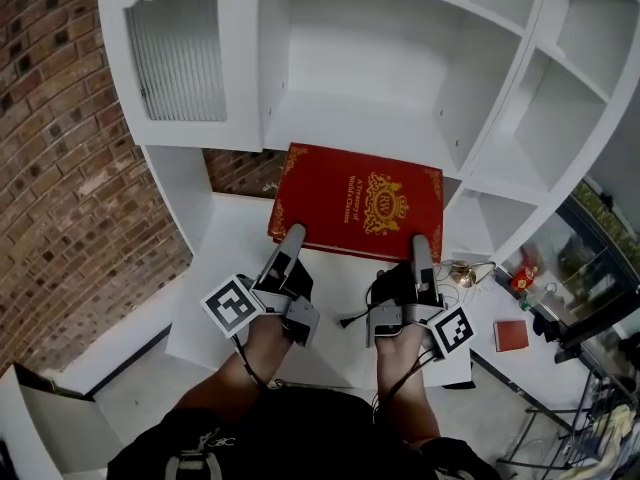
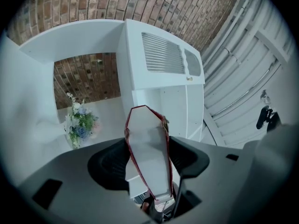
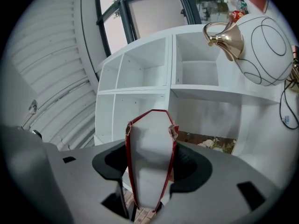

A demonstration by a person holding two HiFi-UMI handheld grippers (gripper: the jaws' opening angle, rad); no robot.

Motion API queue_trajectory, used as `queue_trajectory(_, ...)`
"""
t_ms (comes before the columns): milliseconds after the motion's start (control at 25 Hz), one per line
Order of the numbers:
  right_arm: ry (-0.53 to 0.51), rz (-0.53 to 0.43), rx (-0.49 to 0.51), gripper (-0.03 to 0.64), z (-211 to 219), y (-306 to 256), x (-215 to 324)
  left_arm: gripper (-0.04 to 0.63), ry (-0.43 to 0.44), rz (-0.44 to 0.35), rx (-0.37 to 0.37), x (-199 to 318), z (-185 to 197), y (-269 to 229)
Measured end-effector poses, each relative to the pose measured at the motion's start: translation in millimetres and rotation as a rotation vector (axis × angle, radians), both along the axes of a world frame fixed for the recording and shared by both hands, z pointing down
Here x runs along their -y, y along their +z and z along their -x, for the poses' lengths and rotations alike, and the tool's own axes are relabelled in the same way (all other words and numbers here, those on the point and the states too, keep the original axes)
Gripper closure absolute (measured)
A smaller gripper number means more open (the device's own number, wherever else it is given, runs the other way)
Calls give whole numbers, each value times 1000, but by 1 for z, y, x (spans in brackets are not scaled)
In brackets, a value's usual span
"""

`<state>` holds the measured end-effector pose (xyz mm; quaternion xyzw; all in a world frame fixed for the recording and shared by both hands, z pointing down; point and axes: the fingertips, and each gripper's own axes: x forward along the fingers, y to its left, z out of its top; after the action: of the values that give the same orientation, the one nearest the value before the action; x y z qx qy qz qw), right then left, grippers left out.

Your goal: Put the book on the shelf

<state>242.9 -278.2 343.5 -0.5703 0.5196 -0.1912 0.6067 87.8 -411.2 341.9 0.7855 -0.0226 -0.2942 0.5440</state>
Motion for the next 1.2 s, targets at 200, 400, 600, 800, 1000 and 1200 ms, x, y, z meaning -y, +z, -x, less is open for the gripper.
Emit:
queue_trajectory(200, -24, -21, -28, 347, 5, -14, 7, 322, -27, -21, -12, 5, 8, -12)
queue_trajectory(400, -31, -34, -45, 347, -2, -27, 14, 322, -34, -42, -28, 10, 4, -26)
queue_trajectory(600, -38, -48, -30, 347, -16, -36, 24, 322, -47, -66, -39, 17, -10, -42)
queue_trajectory(800, -31, -38, -19, 344, -34, -40, 33, 321, -72, -93, -28, 26, -27, -49)
queue_trajectory(1000, -24, -16, -14, 339, -54, -42, 48, 318, -132, -104, 76, 46, -42, -39)
queue_trajectory(1200, -4, 13, -44, 334, -72, -48, 62, 313, -145, -118, 85, 59, -58, -46)
